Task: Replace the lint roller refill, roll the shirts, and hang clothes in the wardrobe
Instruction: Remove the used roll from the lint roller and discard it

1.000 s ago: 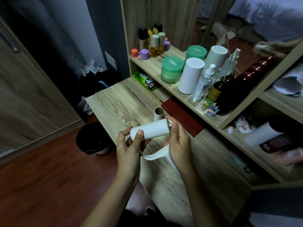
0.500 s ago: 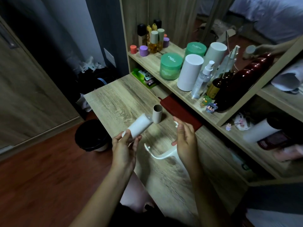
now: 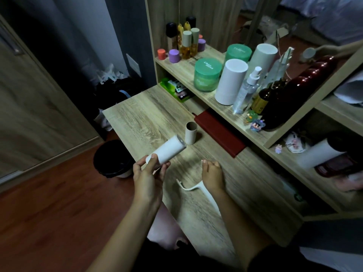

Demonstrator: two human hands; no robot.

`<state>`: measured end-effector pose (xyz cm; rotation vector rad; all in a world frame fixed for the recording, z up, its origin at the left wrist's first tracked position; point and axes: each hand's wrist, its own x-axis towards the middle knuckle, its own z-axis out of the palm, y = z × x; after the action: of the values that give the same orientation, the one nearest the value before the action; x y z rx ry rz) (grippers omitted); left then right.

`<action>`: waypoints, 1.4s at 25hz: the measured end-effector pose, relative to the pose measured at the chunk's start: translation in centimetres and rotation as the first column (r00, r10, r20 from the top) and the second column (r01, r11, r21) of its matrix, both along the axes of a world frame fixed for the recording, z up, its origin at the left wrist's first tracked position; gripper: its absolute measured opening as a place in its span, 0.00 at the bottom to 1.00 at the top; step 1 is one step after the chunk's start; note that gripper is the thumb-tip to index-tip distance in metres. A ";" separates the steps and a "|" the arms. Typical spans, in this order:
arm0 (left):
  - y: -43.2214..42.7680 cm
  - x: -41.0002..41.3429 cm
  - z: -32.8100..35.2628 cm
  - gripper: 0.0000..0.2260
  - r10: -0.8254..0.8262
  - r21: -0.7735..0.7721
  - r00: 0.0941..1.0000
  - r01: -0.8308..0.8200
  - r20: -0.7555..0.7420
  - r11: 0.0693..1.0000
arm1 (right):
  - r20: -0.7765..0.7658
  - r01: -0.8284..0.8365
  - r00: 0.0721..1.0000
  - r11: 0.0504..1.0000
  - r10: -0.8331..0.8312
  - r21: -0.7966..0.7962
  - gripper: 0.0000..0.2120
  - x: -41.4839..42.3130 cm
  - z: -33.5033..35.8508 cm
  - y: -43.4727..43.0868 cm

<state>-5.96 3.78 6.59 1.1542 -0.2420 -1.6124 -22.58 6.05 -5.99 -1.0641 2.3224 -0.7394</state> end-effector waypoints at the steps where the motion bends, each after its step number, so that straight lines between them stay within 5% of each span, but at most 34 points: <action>1: 0.0 0.0 0.0 0.05 -0.002 -0.005 1.000 0.002 0.002 1.000 | -0.038 -0.020 0.999 0.999 0.021 0.028 0.20 -0.2 -0.1 0.0; 8: 0.3 0.1 -0.2 0.08 -0.025 -0.050 0.999 0.026 0.025 0.998 | -0.150 -0.085 0.985 0.996 0.080 -0.027 0.23 -1.0 1.7 -0.5; 11: 0.3 -0.1 -0.2 0.11 -0.030 -0.065 0.998 0.033 0.047 0.997 | 0.151 -0.001 0.987 0.953 0.050 -0.304 0.21 -0.8 5.5 -1.0; 14: 0.5 -0.4 -0.2 0.11 -0.057 -0.062 0.996 0.061 0.065 0.996 | 0.533 -0.098 0.795 0.929 0.289 -0.357 0.12 0.4 10.1 -0.9; 18: 0.6 -0.4 -0.7 0.09 -0.088 -0.082 0.991 0.097 0.104 0.992 | 0.507 -0.230 0.763 0.901 0.401 -0.368 0.18 1.1 12.0 -0.3; 24: 0.3 0.5 -1.4 0.11 -0.025 -0.126 0.978 0.052 0.206 0.991 | 0.573 0.048 0.796 0.922 0.196 -0.383 0.11 0.3 10.5 -1.6; 26: 0.0 1.0 -1.9 0.10 0.005 -0.138 0.977 0.025 0.213 0.990 | 0.505 0.090 0.856 0.932 0.108 -0.351 0.08 -0.2 8.3 -3.1; 29: -0.2 1.7 -2.6 0.10 0.023 -0.146 0.975 0.010 0.220 0.989 | 0.202 -0.173 0.955 0.963 0.215 -0.204 0.10 -0.1 5.0 -5.5; 35: -0.2 2.7 -2.2 0.08 0.064 -0.165 0.976 -0.029 0.207 0.986 | -0.132 -0.391 0.904 0.911 0.407 0.132 0.14 -0.3 0.2 -7.6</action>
<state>-3.26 3.54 4.36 1.1966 -0.4720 -1.4018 -22.89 -1.54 -5.78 -1.5355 2.1314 -0.3828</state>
